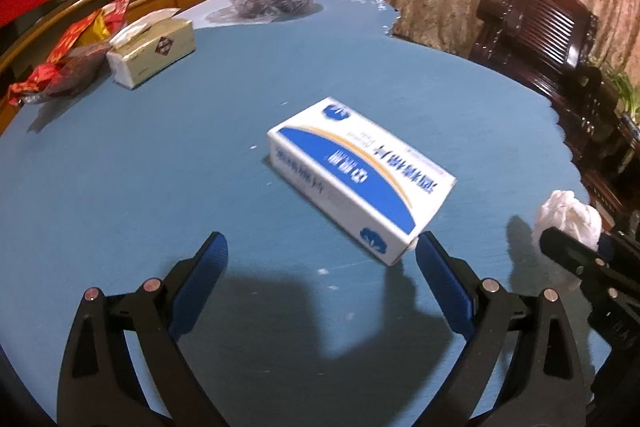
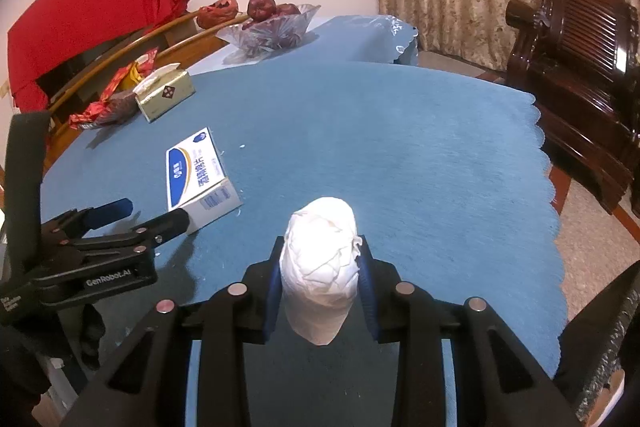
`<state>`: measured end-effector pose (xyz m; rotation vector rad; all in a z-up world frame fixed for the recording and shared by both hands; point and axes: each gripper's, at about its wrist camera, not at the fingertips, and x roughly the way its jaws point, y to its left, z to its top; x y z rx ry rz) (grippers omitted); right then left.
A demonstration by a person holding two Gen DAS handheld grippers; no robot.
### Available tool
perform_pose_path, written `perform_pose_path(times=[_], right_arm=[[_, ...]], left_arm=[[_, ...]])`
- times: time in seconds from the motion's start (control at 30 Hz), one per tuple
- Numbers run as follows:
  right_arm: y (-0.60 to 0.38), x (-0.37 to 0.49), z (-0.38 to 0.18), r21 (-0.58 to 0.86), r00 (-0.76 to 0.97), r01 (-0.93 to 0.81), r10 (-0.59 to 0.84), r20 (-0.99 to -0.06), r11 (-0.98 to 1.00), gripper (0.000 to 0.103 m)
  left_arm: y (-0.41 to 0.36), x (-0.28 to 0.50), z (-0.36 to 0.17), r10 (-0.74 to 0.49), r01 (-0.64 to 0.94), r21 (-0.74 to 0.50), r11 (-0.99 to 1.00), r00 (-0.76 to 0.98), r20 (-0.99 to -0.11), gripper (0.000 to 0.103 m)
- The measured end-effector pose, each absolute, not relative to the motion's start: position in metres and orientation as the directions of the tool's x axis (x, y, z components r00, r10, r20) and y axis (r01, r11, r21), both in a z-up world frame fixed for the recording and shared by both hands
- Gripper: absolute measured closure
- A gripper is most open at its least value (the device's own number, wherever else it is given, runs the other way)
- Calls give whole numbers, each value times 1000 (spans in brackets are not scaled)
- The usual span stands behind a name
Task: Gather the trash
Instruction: 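Grasp the white tissue ball with the right tool, then grasp the white-blue alcohol swab box with the left tool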
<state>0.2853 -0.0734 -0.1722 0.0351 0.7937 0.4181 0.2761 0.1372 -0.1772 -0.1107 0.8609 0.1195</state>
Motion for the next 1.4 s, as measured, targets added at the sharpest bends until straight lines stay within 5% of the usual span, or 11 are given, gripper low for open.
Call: perform_pose_path(times=[0.23,0.53,1.03,1.23,1.4], right_arm=[[-73,287,-172,183,628,-350,375,-681,919,70],[-79,298,-167,177,645,-340,366,-671,924,70],[-81,306,-171,189,642,-338,373,-670,922,70],[-78,302,-168,187,641,-345,377,-669,920,69],[-78,295,-161,186,646,-349,380,-662,918,69]], left_arm=[[168,263,-177,135,-236,-24,971,632,-763,11],[142,270,-163,9,-146,-125,981,685,-729,10],[136,323,-184,78,-213,-70,975,615,-785,11],[141,321,-182,77,-213,-72,974,618,-782,44],[150,310,-174,46,-219,-127,967,643,-764,47]])
